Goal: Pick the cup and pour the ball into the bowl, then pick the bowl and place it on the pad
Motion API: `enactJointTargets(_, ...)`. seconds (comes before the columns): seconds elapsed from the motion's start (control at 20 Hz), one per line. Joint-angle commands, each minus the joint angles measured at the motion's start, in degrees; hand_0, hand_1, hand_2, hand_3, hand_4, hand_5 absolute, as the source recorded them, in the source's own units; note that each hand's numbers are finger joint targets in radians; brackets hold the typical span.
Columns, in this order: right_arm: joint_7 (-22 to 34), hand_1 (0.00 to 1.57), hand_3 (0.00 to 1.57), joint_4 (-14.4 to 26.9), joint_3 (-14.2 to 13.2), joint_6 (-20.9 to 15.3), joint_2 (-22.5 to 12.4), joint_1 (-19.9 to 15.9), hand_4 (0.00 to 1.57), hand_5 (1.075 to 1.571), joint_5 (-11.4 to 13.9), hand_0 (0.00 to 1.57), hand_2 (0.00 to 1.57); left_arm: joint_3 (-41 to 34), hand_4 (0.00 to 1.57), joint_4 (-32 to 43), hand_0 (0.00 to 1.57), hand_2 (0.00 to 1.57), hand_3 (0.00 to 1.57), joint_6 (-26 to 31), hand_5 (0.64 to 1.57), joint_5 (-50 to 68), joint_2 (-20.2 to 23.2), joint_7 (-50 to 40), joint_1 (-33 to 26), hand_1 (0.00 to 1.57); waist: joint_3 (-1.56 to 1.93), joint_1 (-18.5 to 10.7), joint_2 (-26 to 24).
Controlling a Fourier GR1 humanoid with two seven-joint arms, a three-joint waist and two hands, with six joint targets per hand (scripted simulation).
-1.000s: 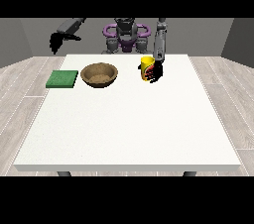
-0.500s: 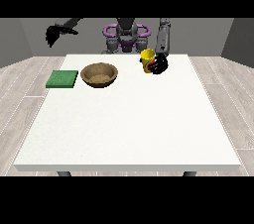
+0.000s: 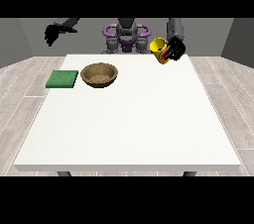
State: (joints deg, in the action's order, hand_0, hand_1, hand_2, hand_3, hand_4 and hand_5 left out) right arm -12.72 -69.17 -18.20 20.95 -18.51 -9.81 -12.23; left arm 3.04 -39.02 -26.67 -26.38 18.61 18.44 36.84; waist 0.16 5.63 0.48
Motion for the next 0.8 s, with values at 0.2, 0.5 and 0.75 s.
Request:
enactJointTargets(0.2,-3.0,0.00,0.00,3.3,-1.9,3.7,-2.0,-0.3,0.00,1.569,-1.8,0.00,0.00,2.8,1.57,-1.7,1.49,1.57,1.57,-0.3,1.273,-8.5,-0.2,-10.0,4.1,1.49,-0.14,0.2,0.9)
enactJointTargets(0.5,-1.2,0.00,0.00,6.4,-1.5,3.3,-2.6,-1.5,0.00,1.570,-0.9,0.00,0.00,12.0,1.52,-0.1,1.50,1.57,1.57,-1.5,1.241,-22.6,-4.3,-25.8,11.3,1.50,-0.07,0.5,-2.6)
enactJointTargets(0.75,-3.6,0.00,0.00,6.7,-0.3,4.6,-1.9,0.2,0.00,1.571,0.2,0.00,0.00,18.5,1.57,2.2,1.55,1.57,1.57,-0.9,1.244,-34.2,-2.6,-31.2,14.4,1.55,-0.08,2.2,-3.5)
